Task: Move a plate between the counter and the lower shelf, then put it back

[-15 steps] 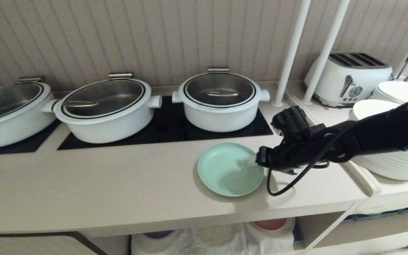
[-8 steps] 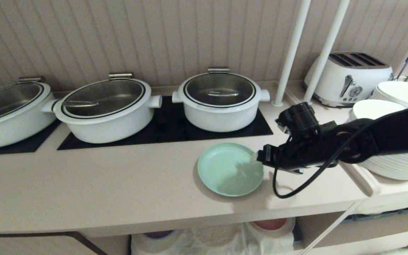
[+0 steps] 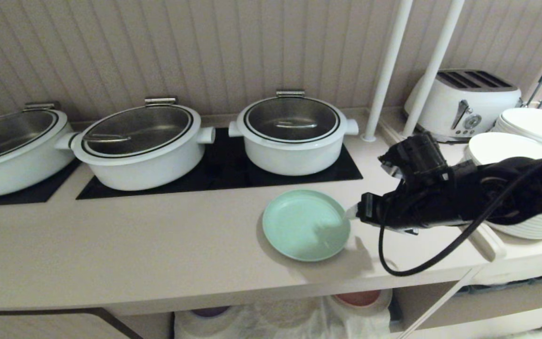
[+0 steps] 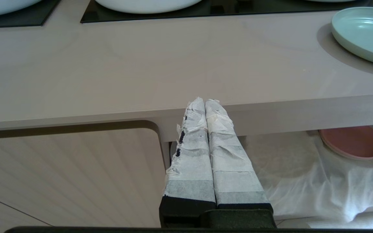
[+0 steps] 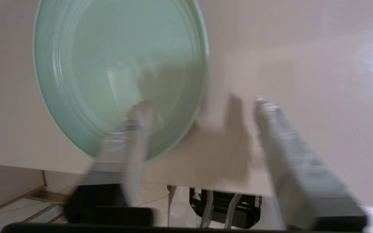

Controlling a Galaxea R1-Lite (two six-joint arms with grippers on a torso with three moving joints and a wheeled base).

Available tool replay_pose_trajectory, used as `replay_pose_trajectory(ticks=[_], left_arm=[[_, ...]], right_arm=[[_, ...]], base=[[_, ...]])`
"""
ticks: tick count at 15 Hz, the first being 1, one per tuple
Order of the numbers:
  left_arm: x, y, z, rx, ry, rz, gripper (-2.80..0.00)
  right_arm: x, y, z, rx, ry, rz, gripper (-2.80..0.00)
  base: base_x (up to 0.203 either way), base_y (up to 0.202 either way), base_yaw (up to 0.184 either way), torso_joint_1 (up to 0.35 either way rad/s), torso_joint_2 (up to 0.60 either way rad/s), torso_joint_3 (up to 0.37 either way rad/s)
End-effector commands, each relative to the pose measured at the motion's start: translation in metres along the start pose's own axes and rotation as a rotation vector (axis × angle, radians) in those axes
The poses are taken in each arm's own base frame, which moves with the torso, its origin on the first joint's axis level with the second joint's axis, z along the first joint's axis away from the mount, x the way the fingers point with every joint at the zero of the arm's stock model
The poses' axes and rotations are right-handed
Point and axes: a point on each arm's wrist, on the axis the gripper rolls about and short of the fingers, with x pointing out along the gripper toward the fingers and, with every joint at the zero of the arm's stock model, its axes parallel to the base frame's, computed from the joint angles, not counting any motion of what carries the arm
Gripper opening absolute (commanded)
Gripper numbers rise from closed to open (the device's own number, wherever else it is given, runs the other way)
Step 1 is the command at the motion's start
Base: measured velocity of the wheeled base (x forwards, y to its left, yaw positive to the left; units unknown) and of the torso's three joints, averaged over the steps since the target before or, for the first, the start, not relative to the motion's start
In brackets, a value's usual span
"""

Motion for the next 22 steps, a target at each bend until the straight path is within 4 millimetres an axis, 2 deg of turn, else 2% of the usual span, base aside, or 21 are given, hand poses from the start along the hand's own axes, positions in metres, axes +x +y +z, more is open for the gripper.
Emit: replay_pose_trajectory(ticks=[1,4,10,12,15,18,20,22], left_arm=[[0.0,0.0,0.0,-0.001,0.0,0.0,-2.8],[0.0,0.0,0.0,-0.001,0.0,0.0,-2.8],[0.0,0.0,0.0,-0.001,0.0,0.0,-2.8],[0.0,0.0,0.0,-0.001,0.0,0.0,-2.8],[0.0,0.0,0.0,0.0,0.0,0.0,-2.8],[0.0,0.0,0.0,-0.001,0.0,0.0,-2.8],[0.0,0.0,0.0,0.0,0.0,0.0,-2.8],[0.0,0.0,0.0,-0.001,0.0,0.0,-2.8]], right_arm=[[-0.012,0.0,-0.001,0.002,-0.018,0.005,-2.8],[-0.025,-0.003,-0.004,0.004,-0.044,-0.013,-2.8],[-0.064,-0.016,-0.018,0.009,-0.135,-0.084,-2.8],[-0.076,-0.026,-0.03,-0.024,-0.175,-0.115,-2.8],[-0.097,-0.052,-0.049,-0.085,-0.259,-0.154,-2.8],[-0.128,-0.097,-0.069,-0.112,-0.358,-0.277,-2.8],[-0.15,-0.118,-0.091,-0.127,-0.41,-0.331,-2.8],[-0.168,-0.129,-0.12,-0.153,-0.456,-0.345,-2.8]], base=[[0.0,0.0,0.0,0.0,0.0,0.0],[0.0,0.0,0.0,0.0,0.0,0.0],[0.0,0.0,0.0,0.0,0.0,0.0],[0.0,0.0,0.0,0.0,0.0,0.0],[0.0,0.0,0.0,0.0,0.0,0.0],[0.0,0.0,0.0,0.0,0.0,0.0],[0.0,0.0,0.0,0.0,0.0,0.0],[0.0,0.0,0.0,0.0,0.0,0.0]])
